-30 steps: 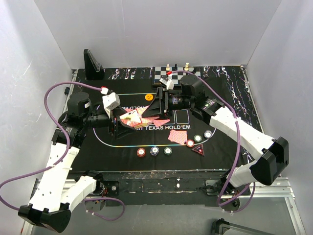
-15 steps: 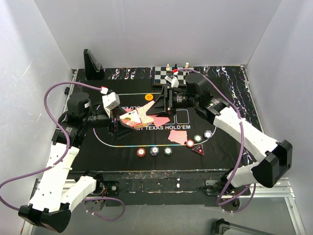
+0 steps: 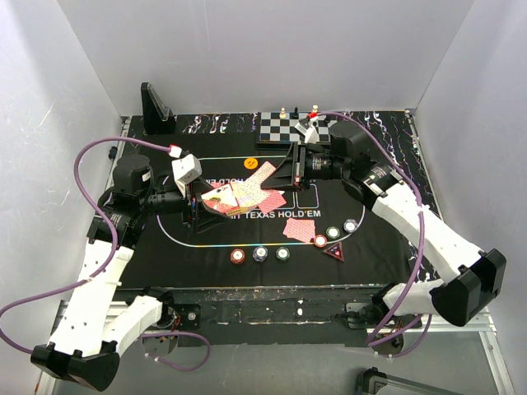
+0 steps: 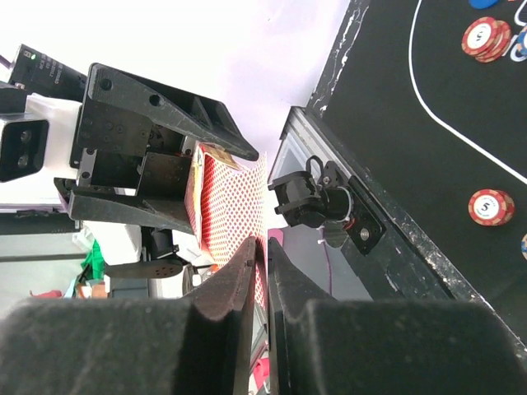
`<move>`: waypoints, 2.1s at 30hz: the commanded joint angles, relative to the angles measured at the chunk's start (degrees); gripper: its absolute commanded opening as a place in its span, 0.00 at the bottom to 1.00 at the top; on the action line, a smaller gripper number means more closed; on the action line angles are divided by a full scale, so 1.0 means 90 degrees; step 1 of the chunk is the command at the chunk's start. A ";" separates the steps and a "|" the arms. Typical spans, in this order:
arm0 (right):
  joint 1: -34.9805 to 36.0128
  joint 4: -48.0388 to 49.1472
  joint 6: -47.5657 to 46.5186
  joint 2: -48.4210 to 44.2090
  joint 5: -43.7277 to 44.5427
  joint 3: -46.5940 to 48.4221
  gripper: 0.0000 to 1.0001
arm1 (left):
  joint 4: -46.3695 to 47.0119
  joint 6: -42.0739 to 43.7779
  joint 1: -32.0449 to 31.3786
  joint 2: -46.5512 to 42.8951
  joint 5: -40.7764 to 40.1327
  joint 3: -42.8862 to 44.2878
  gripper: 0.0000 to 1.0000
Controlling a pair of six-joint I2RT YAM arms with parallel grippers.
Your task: Distribute texas hold em gaming equipment
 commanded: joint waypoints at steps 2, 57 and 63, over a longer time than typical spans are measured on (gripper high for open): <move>-0.0228 -0.0038 -0.0131 -0.0315 -0.0019 -0.0175 0.10 | 0.0276 0.0001 0.0015 -0.0101 0.0244 0.0159 0.00; -0.0560 0.0782 -0.0785 0.4909 0.1748 0.0499 0.01 | 0.0412 -0.0145 0.0064 -0.0608 0.0410 -0.0388 0.00; -0.0570 0.0363 -0.0902 0.4909 0.1875 0.0528 0.01 | 0.0402 -0.0145 0.0073 -0.0628 0.0400 -0.0379 0.00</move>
